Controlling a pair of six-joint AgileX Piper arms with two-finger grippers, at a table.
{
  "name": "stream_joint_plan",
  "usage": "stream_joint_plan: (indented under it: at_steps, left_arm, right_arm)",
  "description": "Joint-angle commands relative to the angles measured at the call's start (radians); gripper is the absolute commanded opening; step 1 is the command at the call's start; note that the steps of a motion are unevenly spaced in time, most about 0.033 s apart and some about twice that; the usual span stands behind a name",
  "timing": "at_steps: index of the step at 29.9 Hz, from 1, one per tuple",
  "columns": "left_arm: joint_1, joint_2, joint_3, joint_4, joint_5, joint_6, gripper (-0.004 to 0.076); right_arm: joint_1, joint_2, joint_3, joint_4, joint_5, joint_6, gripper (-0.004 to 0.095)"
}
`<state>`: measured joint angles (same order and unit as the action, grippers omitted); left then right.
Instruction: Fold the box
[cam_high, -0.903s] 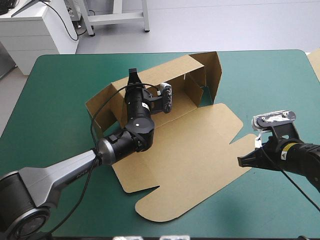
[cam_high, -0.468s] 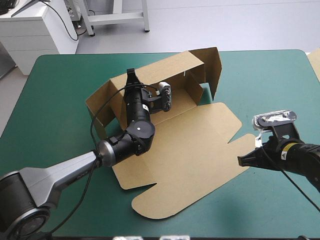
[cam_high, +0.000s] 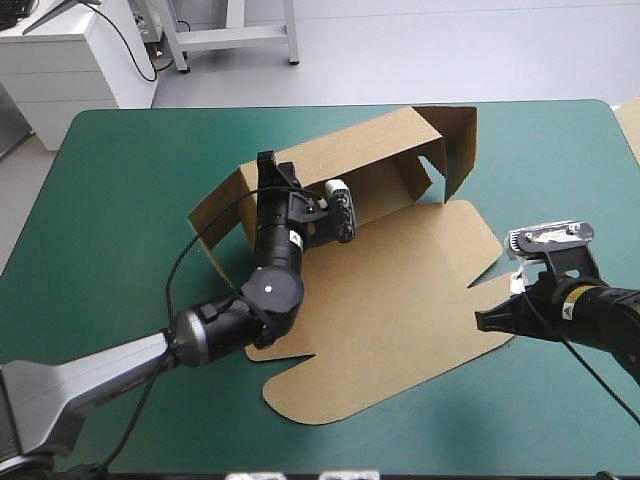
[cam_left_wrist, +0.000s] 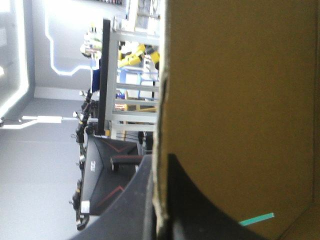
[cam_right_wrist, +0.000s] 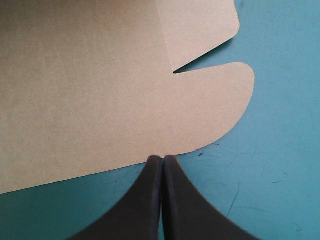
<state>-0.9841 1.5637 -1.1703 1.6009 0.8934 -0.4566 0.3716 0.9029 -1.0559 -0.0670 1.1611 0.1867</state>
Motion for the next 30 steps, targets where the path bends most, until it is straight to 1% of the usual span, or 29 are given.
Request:
stream_joint_plan:
  at_steps: [1, 3, 7, 13, 16, 19, 24, 30]
  left_arm:
    - [-0.059, -0.135, 0.077, 0.129, -0.003, -0.053, -0.0008]
    - [-0.092, -0.194, 0.144, 0.131, -0.016, -0.048, -0.0008]
    - [-0.109, -0.286, 0.221, 0.127, -0.01, -0.048, -0.0008]
    - [-0.109, -0.374, 0.215, 0.102, -0.034, -0.038, -0.0008]
    - [-0.104, -0.374, 0.181, 0.008, -0.049, 0.044, -0.0008]
    - [-0.104, -0.374, 0.177, -0.049, -0.099, 0.099, -0.0008]
    - [-0.104, -0.32, 0.178, -0.008, -0.112, 0.101, -0.0008]
    - [-0.104, -0.229, 0.178, 0.113, -0.203, 0.101, -0.0008]
  right_arm:
    - [-0.006, -0.013, -0.025, -0.015, -0.051, 0.009, -0.0019]
    - [-0.006, -0.013, -0.025, -0.015, -0.06, 0.012, -0.0019]
    - [-0.006, -0.013, -0.025, -0.015, -0.072, 0.017, -0.0019]
    - [-0.006, -0.011, -0.025, -0.015, -0.072, 0.027, -0.0019]
    - [-0.006, -0.011, -0.025, -0.015, -0.074, 0.029, -0.002]
    - [-0.006, -0.011, -0.025, -0.015, -0.074, 0.043, -0.0019]
    - [-0.006, -0.011, -0.025, -0.015, -0.074, 0.043, -0.0019]
    - [-0.006, -0.011, -0.025, -0.015, -0.066, 0.043, -0.0019]
